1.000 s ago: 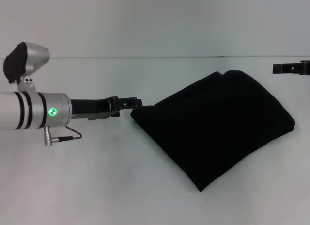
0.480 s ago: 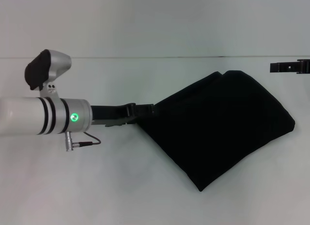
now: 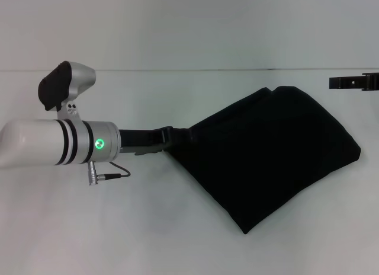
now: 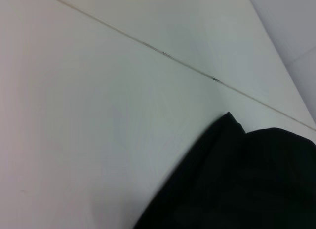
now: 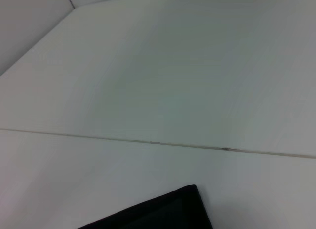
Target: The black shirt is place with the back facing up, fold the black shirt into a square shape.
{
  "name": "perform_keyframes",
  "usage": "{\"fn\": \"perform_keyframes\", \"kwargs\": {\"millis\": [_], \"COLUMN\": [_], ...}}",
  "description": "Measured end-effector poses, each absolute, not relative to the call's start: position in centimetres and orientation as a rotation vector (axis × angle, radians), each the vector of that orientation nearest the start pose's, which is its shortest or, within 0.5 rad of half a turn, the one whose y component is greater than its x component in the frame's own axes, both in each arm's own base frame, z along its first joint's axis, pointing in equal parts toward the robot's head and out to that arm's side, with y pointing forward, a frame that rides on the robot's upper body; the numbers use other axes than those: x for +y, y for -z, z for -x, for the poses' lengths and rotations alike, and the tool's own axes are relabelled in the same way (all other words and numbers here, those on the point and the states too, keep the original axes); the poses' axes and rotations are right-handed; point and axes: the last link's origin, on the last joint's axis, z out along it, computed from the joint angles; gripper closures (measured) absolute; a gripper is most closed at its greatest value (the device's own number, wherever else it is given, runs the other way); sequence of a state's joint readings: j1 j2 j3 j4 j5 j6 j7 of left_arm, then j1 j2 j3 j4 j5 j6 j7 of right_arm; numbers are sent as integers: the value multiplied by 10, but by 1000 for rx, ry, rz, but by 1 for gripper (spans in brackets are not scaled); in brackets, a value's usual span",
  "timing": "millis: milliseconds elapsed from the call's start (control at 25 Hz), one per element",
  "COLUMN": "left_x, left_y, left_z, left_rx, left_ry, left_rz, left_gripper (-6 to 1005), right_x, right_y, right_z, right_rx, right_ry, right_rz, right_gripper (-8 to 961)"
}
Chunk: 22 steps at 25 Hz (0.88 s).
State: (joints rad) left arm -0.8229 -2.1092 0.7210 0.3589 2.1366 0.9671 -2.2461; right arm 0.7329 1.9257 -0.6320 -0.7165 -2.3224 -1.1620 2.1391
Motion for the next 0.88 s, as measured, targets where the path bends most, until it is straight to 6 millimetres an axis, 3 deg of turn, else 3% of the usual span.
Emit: {"fn": "perform_keyframes", "kwargs": {"millis": [160, 240, 480, 680, 880], "left_x": [406, 405, 405, 407, 408], "left_y": [70, 71, 75, 75, 74], "left_z": [239, 239, 235, 233, 231], "left_rx": [-1721, -1716, -1709, -1709, -1706], "left_ry": [534, 531, 535, 539, 544], "left_rz": [2151, 2148, 2158, 2160, 2160], "left_gripper": [99, 303, 521, 761, 922], "right_x": [436, 436, 434, 432, 431], "right_y": [-87, -86, -84, -81, -79], "right_z": [-273, -273, -275, -276, -276], "right_rx": [1205, 1203, 1202, 1208, 1203], "right_ry": [-335, -333, -332, -334, -332], "right_rz": [2186, 2190, 2196, 2199, 2205], "right_gripper": [133, 134, 134, 133, 133]}}
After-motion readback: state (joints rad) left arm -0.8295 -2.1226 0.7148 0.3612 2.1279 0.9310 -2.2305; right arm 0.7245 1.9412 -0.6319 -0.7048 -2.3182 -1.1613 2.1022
